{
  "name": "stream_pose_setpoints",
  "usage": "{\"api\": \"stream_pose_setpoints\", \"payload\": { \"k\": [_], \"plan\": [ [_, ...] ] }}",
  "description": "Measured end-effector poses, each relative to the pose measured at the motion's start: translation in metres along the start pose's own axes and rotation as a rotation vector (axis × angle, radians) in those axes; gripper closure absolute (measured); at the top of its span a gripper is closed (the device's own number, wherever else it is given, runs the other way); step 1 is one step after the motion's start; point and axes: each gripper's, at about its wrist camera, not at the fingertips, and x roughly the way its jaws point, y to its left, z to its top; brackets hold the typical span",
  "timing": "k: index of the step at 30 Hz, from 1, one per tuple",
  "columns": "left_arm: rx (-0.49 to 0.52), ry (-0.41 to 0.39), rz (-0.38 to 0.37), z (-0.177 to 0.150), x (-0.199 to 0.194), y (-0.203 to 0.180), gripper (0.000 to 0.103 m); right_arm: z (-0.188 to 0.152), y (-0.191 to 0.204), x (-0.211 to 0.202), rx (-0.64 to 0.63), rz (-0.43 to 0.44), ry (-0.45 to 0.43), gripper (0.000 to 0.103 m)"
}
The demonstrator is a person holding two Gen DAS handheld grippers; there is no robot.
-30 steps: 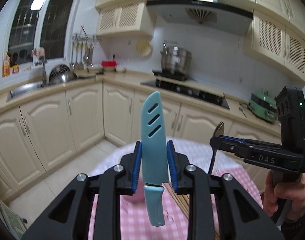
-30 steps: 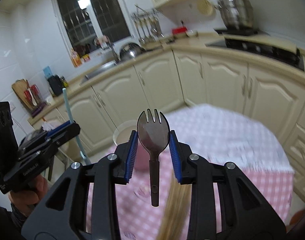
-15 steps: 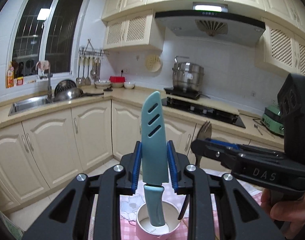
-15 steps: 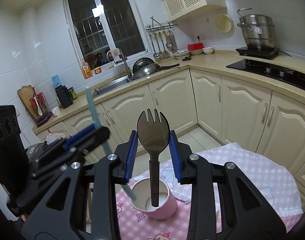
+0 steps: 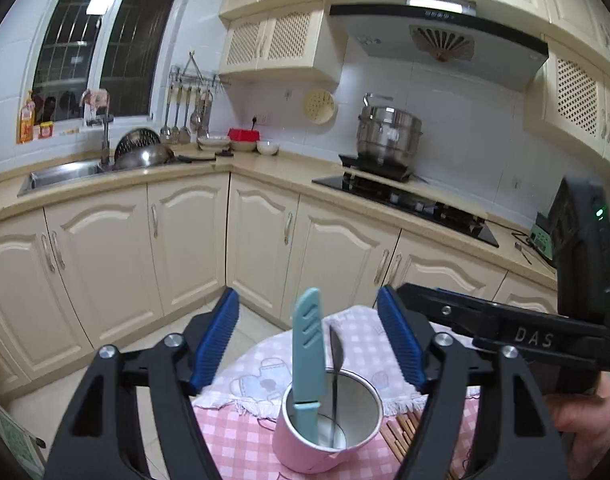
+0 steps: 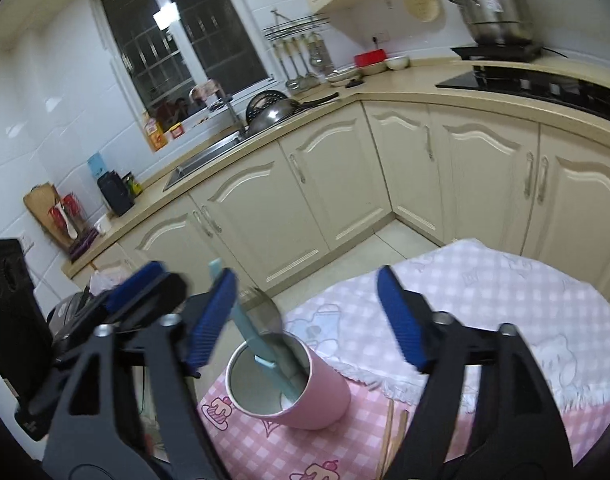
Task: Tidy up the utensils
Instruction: 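Drop the knife and spoon into the pink cup, opening both tools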
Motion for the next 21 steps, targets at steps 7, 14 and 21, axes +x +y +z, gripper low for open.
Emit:
{"api": "stream_pose_setpoints", "payload": {
  "k": [7,14,21],
  "plan": [
    [0.009,0.004,0.037,0.0,-0.023,-0.007,0.017,-0.005,-0.013,-0.026,0.031,-0.046,-0.008,0.007],
    [0.019,0.053,0.087,-0.011,-0.043,-0.017,0.011,-0.021,-0.029,-0.057,0.061,-0.109,0.032,0.006],
    [0.027,0.136,0.126,-0.032,-0.055,-0.028,0.011,-0.05,-0.045,-0.082,0.08,-0.161,0.112,0.006]
  ]
}}
